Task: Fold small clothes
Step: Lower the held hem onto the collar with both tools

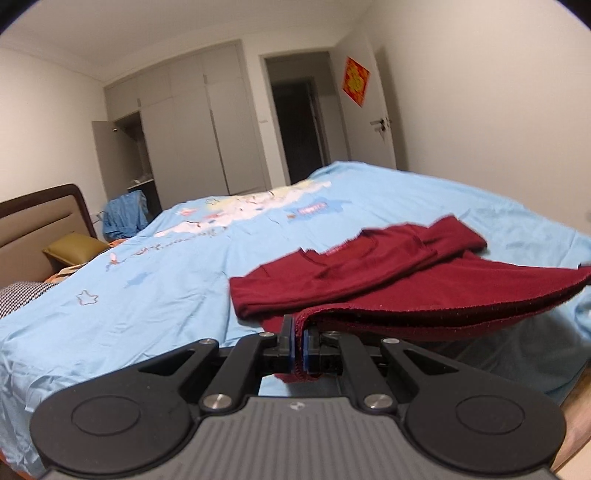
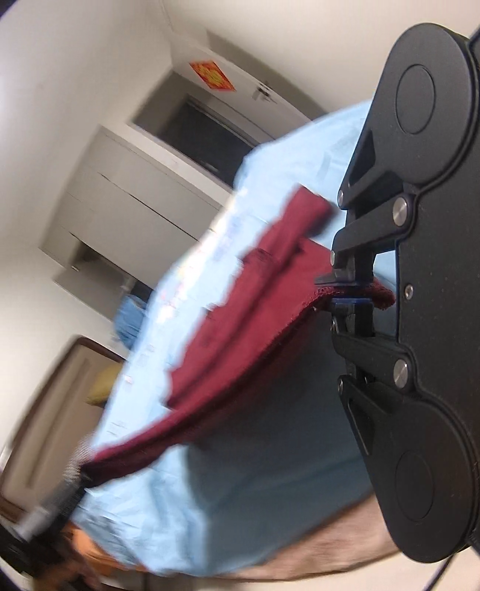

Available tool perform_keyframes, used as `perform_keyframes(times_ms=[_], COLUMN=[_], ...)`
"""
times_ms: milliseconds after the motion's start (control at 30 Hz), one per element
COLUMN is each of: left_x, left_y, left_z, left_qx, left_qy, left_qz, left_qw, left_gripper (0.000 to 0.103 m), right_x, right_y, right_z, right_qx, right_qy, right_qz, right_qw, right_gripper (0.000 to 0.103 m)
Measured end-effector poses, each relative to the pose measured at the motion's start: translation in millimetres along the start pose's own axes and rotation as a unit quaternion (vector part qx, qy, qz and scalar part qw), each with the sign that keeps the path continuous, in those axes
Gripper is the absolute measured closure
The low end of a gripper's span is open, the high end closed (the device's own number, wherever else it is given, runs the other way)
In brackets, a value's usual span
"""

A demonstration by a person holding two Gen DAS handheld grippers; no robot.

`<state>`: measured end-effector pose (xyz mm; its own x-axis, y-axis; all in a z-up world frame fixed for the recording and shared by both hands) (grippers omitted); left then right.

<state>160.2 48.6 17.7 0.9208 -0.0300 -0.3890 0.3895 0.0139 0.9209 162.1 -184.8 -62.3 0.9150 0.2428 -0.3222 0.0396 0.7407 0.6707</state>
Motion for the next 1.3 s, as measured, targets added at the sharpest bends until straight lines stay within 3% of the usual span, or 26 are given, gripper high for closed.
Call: perform_keyframes(times_ms=[267, 700, 933, 1300], left_x=[-52.0, -112.7, -70.0, 43.9], left_y=[38.8, 87.2, 93.8, 113.6], left_z=[-11.4, -9.1, -7.5, -13.2], left_qx=[-0.033, -0.036, -0.026, -0.026], left_qy=[-0.016, -0.063, -0.041, -0.021], left_qz=[0.058, 0.092, 0.064, 0.026], left_qw=[0.9976, 0.9931, 0.9968, 0.9991], left_gripper=[0.100, 0.100, 0.100, 0.099], right_x=[-43.2, -104.0, -63.4, 73.6], right_y=[49.9, 85.2, 85.8, 81.4], right_z=[64.0, 114.2, 125.1, 156.2], right_qx=[0.061, 0.120, 0.110, 0.126], right_qy=[-0.027, 0.004, 0.003, 0.023], right_qz=[0.081, 0.121, 0.098, 0.022], right_qw=[0.994, 0.985, 0.989, 0.991], right_gripper=[0.099, 0.099, 0.099, 0.098])
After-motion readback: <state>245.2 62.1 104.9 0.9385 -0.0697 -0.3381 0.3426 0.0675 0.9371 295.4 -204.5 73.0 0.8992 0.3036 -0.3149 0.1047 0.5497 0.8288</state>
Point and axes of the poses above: each gripper's, at about its wrist camera, not at the fingertips, and x roughly the way its jaws point, z to its right, y to its top, the point moved 8 cm from there along x, roughly the way its jaws point, and after that the axes turned 13 degrees about -x, right-handed, at the moved point
